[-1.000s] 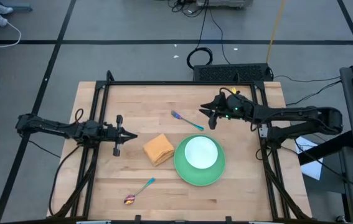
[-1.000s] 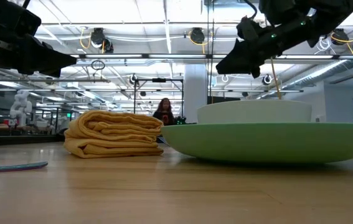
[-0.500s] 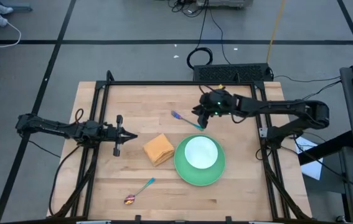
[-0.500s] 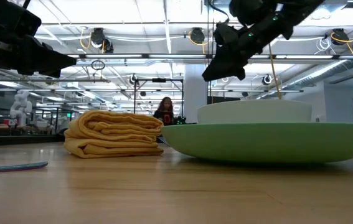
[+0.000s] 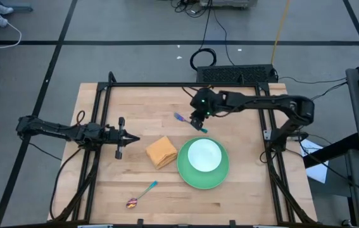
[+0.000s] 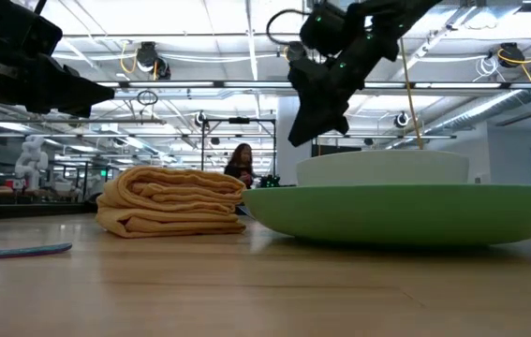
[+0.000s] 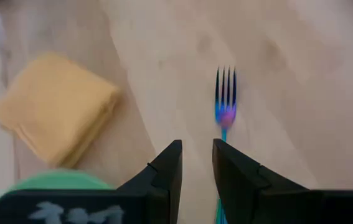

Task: Set table place
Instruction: Put the purple fork to the right of the light green plate

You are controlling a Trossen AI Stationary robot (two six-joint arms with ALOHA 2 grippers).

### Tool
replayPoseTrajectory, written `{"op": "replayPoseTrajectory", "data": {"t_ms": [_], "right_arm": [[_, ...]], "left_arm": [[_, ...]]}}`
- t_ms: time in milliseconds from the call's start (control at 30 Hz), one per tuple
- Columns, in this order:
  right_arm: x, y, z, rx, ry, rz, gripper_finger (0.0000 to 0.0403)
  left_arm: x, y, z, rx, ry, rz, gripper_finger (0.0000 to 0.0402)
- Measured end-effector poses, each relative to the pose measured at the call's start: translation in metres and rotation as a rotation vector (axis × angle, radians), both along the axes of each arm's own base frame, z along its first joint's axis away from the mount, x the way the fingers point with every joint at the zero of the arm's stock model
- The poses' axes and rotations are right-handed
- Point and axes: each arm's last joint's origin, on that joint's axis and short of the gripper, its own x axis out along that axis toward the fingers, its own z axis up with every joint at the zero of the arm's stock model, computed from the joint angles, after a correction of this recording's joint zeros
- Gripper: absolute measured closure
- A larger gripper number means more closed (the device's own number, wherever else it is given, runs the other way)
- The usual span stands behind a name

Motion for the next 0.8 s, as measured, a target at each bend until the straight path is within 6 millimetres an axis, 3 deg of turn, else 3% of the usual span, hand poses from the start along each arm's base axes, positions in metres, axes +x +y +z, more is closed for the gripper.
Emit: {"op": "replayPoseTrajectory", "data": {"t_ms": [133, 467, 800], "right_arm": [[0.008, -0.006, -0.009, 0.028, 0.082, -0.003, 0.031], [0.028, -0.017, -0.024, 0.044, 0.113, -0.02, 0.022], [0.034, -0.019, -0.023, 0.054, 0.148, -0.015, 0.0215]], "left_arm": [[0.0, 0.0, 0.0, -0.001, 0.003, 0.0, 0.0382], [0.0, 0.0, -0.001, -0.001, 0.013, 0.0, 0.0382], [0.0, 0.0, -0.002, 0.0, 0.017, 0.0, 0.0382]]}}
